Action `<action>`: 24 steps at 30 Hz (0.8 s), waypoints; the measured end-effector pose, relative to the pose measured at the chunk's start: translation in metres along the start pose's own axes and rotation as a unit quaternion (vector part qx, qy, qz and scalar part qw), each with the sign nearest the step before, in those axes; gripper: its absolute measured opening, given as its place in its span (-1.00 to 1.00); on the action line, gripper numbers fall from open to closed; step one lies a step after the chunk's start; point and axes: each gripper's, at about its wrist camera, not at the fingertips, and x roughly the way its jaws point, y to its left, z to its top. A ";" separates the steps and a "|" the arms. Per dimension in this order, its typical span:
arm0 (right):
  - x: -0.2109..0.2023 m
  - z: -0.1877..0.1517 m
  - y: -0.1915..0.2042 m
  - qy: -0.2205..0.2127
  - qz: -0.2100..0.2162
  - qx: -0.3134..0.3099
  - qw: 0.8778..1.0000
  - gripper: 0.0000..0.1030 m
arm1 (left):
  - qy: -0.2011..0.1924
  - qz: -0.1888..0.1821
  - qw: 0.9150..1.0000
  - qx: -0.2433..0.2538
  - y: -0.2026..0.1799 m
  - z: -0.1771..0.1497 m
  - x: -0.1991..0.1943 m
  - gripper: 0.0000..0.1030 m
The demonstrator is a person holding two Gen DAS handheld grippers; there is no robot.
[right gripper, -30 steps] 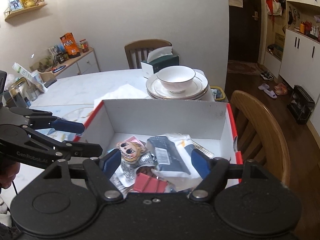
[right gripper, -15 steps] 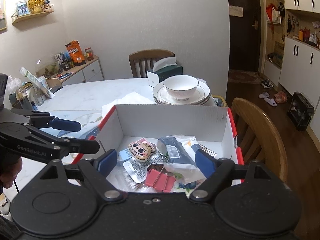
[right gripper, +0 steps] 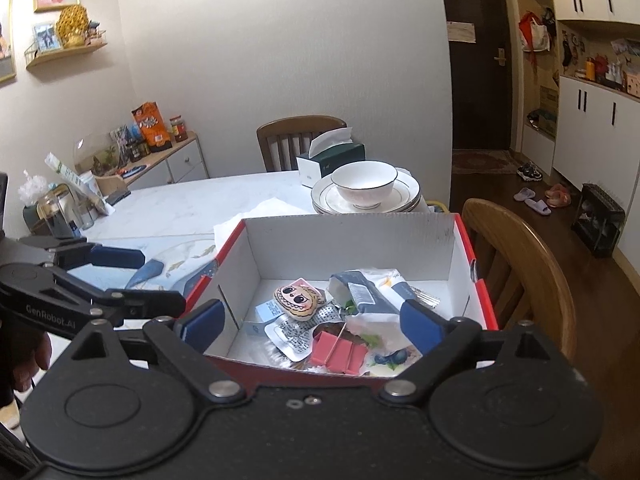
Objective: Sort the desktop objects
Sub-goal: 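Withdraw both open tools up from the shoebox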
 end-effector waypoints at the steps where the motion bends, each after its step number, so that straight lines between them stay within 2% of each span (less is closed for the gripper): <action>1: -0.002 -0.001 0.001 -0.001 0.000 0.002 1.000 0.84 | 0.000 0.000 1.000 0.002 -0.001 -0.001 -0.002 1.00; 10: -0.019 -0.005 0.011 -0.012 0.001 0.004 1.000 0.85 | -0.027 0.002 0.999 0.037 -0.013 -0.003 -0.026 1.00; 15: -0.024 -0.005 0.016 -0.016 0.007 0.003 1.000 0.85 | -0.039 0.010 0.998 0.041 -0.016 -0.002 -0.032 1.00; 24: -0.026 -0.007 0.021 -0.014 0.005 0.000 1.000 0.85 | -0.033 0.015 0.999 0.036 -0.015 -0.003 -0.033 1.00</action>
